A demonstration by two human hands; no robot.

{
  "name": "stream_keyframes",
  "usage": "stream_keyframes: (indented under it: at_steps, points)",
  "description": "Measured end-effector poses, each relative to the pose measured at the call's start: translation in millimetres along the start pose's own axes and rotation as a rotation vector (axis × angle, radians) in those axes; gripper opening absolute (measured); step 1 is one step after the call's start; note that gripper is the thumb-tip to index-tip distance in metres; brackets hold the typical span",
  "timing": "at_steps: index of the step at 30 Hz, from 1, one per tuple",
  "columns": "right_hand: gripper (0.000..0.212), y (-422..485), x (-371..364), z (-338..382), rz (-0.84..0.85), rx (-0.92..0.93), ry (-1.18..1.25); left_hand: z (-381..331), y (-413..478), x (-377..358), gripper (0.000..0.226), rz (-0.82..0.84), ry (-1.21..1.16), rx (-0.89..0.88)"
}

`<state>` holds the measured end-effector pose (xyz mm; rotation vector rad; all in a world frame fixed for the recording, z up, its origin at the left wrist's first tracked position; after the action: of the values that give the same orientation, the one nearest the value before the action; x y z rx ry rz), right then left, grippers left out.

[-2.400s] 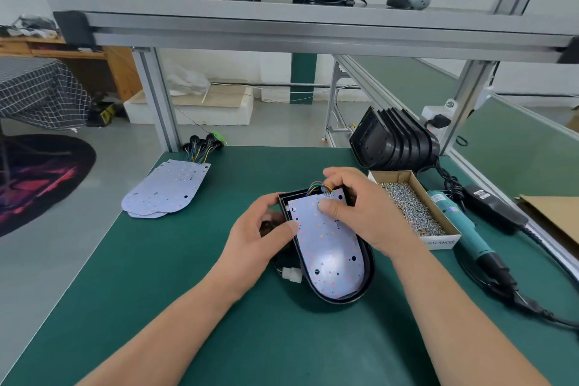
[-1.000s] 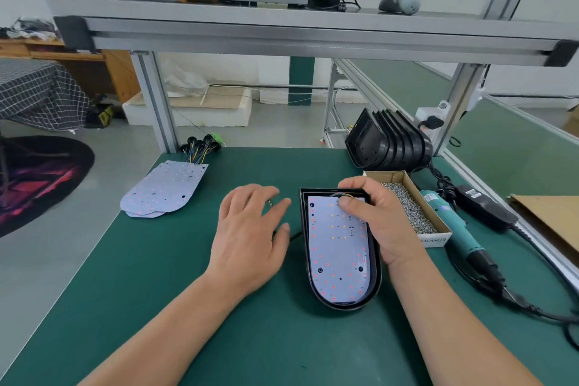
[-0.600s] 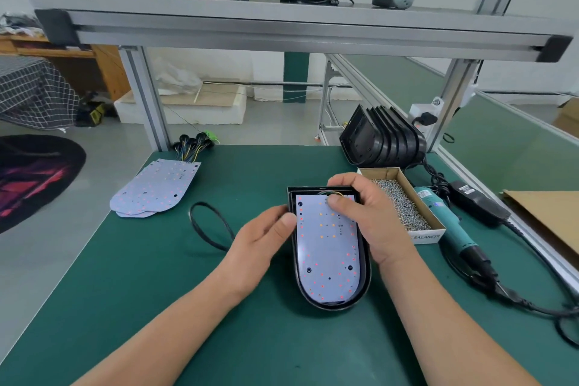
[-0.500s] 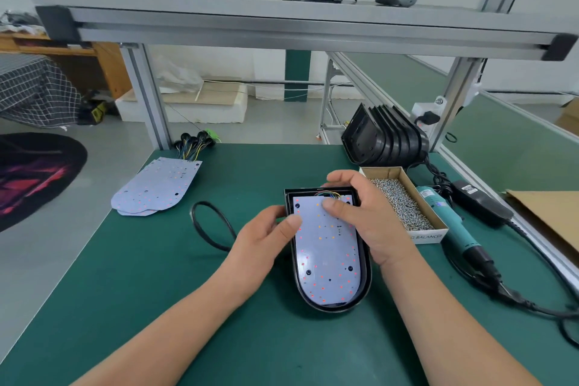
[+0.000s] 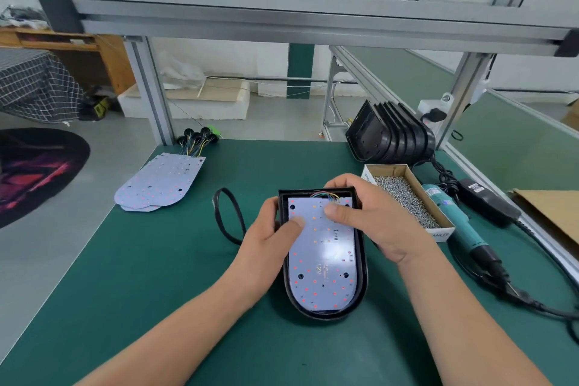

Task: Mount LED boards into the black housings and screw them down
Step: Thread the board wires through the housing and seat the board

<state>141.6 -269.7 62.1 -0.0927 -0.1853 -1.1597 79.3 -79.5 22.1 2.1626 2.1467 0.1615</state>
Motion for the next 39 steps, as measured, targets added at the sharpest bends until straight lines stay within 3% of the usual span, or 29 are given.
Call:
stream_keyframes:
  at_steps: [9, 15, 22, 29, 32, 39]
  points:
    - [0.008, 3, -10, 3, -0.122, 0.017, 0.105, -6, -3, -1, 0.02, -0.05, 0.078, -0.037]
    - [0.02, 8, -17, 7, -0.165, -0.026, 0.078, -8, -5, 0, 0.018, -0.071, 0.072, -0.048]
    - [0.024, 4, -13, 4, -0.066, -0.025, 0.131, -6, -3, 5, 0.019, -0.075, -0.001, -0.018]
    - [0.009, 0, -11, 11, -0.065, 0.04, -0.02, -5, 0, 6, 0.021, -0.046, -0.055, -0.022]
    - [0.009, 3, -14, 11, -0.085, 0.064, -0.052, -4, 1, 8, 0.029, -0.044, -0.132, -0.018]
    - [0.012, 3, -16, 8, -0.118, 0.053, -0.076, -1, 5, 13, 0.02, -0.124, -0.081, -0.031]
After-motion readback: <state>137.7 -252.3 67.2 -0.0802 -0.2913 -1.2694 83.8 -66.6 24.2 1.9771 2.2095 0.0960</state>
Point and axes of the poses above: each hand's wrist, its own y-axis towards the middle knuckle, its own x-axis out of the back of the hand, z = x × y, the point moved 5 cm from there along y, towards the middle knuckle, and after that the axes turned 4 degrees about -x, right-handed, at the moved point
